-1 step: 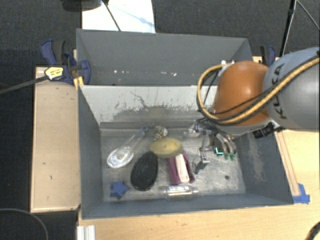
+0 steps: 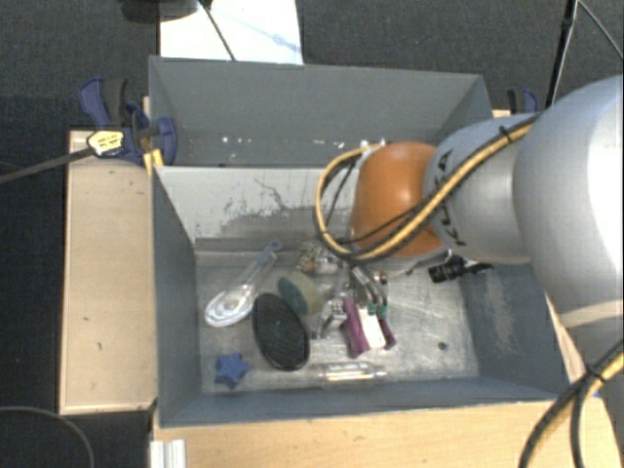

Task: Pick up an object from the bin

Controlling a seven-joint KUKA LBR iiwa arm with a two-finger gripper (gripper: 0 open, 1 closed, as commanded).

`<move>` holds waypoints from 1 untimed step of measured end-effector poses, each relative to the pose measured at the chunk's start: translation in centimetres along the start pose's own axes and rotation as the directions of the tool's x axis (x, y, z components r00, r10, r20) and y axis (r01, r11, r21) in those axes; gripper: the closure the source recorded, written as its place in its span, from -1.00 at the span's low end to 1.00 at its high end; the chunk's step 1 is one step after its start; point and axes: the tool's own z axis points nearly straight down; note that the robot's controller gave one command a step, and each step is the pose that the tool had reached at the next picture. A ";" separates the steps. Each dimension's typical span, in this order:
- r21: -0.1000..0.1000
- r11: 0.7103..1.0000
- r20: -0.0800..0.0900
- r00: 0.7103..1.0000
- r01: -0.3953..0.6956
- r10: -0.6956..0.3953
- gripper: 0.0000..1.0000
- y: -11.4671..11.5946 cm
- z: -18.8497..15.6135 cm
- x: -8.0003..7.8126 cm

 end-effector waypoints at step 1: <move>0.007 0.934 -0.001 0.934 -0.356 0.356 -1.00 0.0 -0.7 -0.2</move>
Offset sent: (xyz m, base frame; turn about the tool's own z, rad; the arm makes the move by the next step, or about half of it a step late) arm 0.0016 -0.0009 0.0066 0.3647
